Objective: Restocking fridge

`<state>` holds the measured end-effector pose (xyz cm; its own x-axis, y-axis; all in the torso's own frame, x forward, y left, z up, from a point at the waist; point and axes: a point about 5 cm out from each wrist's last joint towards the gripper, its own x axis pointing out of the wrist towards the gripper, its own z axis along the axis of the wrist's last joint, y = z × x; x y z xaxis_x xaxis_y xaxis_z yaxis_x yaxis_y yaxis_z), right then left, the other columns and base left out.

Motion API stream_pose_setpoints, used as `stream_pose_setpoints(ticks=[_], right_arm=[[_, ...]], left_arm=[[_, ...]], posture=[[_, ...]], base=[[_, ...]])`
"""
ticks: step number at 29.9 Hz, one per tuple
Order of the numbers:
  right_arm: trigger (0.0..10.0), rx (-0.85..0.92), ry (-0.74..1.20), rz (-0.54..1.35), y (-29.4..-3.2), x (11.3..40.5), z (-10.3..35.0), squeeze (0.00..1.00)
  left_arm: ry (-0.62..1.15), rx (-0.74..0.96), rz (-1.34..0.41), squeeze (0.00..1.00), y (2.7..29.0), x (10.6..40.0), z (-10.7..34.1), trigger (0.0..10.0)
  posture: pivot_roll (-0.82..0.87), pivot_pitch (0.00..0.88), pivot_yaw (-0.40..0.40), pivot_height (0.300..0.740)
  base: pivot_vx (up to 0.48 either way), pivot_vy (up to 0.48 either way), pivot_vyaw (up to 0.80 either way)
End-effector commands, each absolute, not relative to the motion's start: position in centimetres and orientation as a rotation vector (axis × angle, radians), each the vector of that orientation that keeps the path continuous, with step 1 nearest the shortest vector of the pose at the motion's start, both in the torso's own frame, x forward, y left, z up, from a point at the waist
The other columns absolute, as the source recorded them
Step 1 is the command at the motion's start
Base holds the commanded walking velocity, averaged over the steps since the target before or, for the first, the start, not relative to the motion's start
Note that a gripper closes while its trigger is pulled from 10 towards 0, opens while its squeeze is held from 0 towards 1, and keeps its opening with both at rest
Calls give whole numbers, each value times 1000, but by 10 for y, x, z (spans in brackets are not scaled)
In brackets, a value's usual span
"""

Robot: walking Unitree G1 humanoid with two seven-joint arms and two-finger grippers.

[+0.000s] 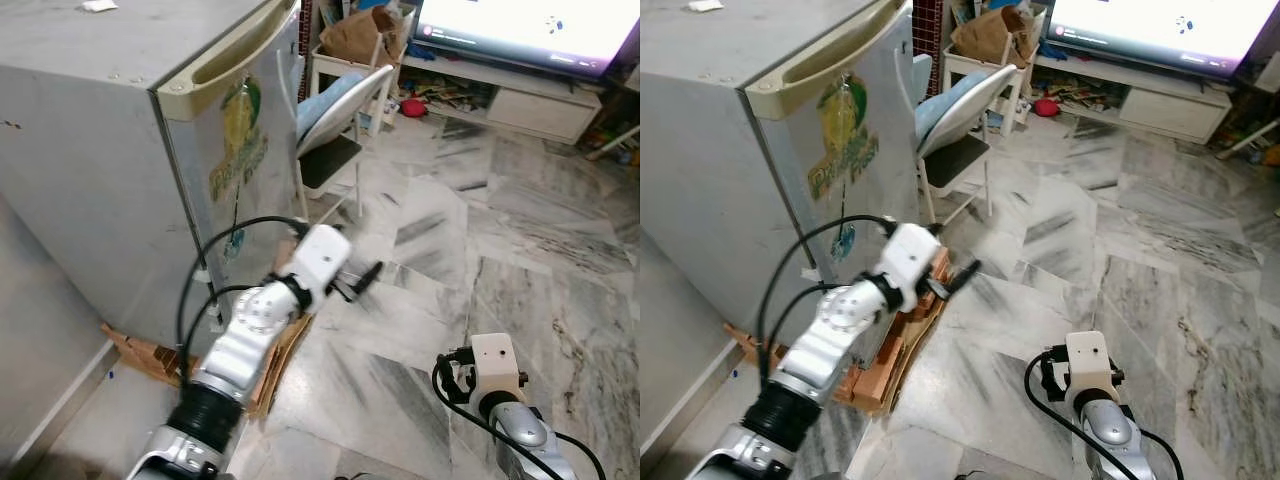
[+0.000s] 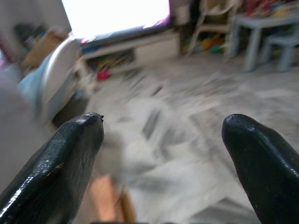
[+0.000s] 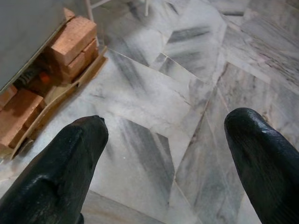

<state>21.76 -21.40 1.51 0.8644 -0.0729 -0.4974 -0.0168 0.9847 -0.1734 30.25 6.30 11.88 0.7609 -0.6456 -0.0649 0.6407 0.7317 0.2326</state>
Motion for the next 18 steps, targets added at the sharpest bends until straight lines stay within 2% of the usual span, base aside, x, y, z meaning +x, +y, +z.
stream_pose_setpoints(ticks=[1, 3, 4, 7, 8, 12, 18], right_arm=[[10000, -165, 505, -36, -215, 220, 19, 0], [10000, -162, 497, -40, -215, 220, 20, 0], [10000, -88, 405, -44, -211, 226, 32, 0], [10000, -4, 301, -8, -202, 233, 48, 0], [10000, -4, 301, -8, -202, 233, 48, 0], [10000, -27, 244, 35, -193, 237, 59, 0], [10000, -18, 249, 54, -191, 238, 59, 0]], left_arm=[[-5, 268, -627, 0, 79, 301, 113, 10000], [-4, 275, -604, 0, 84, 301, 111, 10000], [34, 253, -480, 0, 109, 297, 102, 10000], [86, 217, -358, 0, 135, 287, 91, 10000], [86, 217, -358, 0, 135, 287, 91, 10000], [120, 208, -150, 0, 173, 273, 81, 10000], [145, 193, -116, 0, 183, 285, 72, 10000]], posture=[[82, 37, -73, 740], [81, 42, -69, 740], [79, 45, -65, 740], [75, 47, -63, 740], [75, 47, -63, 740], [83, 51, -74, 740], [84, 64, -114, 740]], base=[[0, 0, 0], [0, 0, 0], [0, 0, 0], [0, 0, 0], [0, 0, 0], [0, 0, 0], [0, 0, 0]])
